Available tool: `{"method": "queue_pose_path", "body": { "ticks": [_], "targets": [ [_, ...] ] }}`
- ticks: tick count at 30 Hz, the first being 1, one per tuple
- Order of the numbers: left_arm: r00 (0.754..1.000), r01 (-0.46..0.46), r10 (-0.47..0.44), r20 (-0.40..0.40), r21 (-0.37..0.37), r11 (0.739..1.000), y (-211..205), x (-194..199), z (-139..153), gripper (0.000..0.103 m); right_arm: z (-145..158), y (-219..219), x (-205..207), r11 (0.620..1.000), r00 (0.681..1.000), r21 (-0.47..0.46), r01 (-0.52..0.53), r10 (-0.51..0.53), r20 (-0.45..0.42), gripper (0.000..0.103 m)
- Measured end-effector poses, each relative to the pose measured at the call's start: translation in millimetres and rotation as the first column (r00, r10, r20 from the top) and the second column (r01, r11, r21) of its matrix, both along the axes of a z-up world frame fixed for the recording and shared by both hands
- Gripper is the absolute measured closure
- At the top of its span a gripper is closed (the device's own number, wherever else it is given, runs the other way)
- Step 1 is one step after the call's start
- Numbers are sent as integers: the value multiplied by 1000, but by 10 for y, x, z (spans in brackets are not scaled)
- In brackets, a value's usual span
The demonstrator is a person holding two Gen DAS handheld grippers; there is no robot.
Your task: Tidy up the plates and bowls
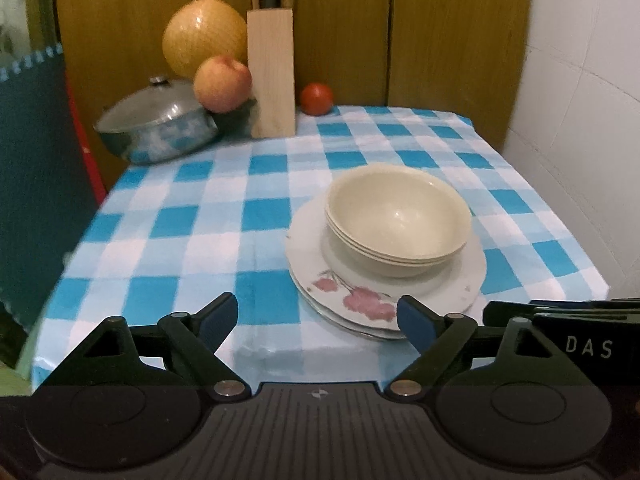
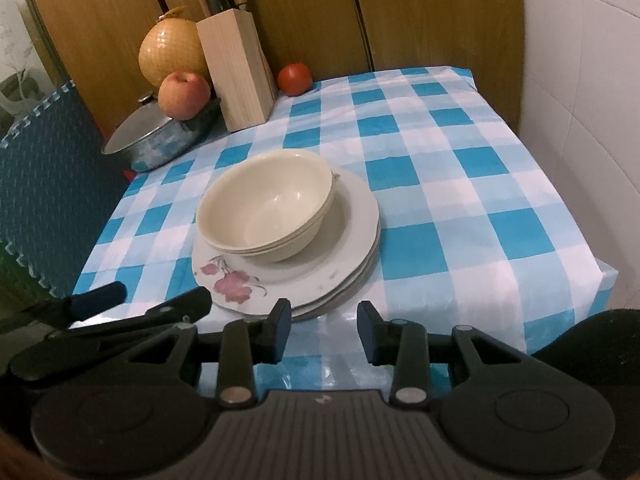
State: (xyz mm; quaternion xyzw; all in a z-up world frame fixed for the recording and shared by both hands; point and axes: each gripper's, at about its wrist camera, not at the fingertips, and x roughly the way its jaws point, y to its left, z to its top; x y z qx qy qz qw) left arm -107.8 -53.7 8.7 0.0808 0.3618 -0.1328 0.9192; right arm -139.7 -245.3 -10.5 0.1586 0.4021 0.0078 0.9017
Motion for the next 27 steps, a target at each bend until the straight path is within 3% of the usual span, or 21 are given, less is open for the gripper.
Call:
{"method": "queue_pose_path", "body": {
  "ticks": [5, 11, 27],
  "targets": [
    [999, -3, 4, 49, -11, 1000, 16, -36, 52, 12, 29, -24, -27, 1000, 1000, 24, -2, 1, 18, 74],
    [999, -3, 5, 38, -43, 999, 31, -42, 64, 17, 64, -11, -42, 1000, 999, 19, -6, 5, 31, 74],
    [997, -17, 21, 72, -63, 998, 52, -74, 96, 13, 72, -15, -58, 999, 999, 34, -7, 5, 42, 74]
  ]
}}
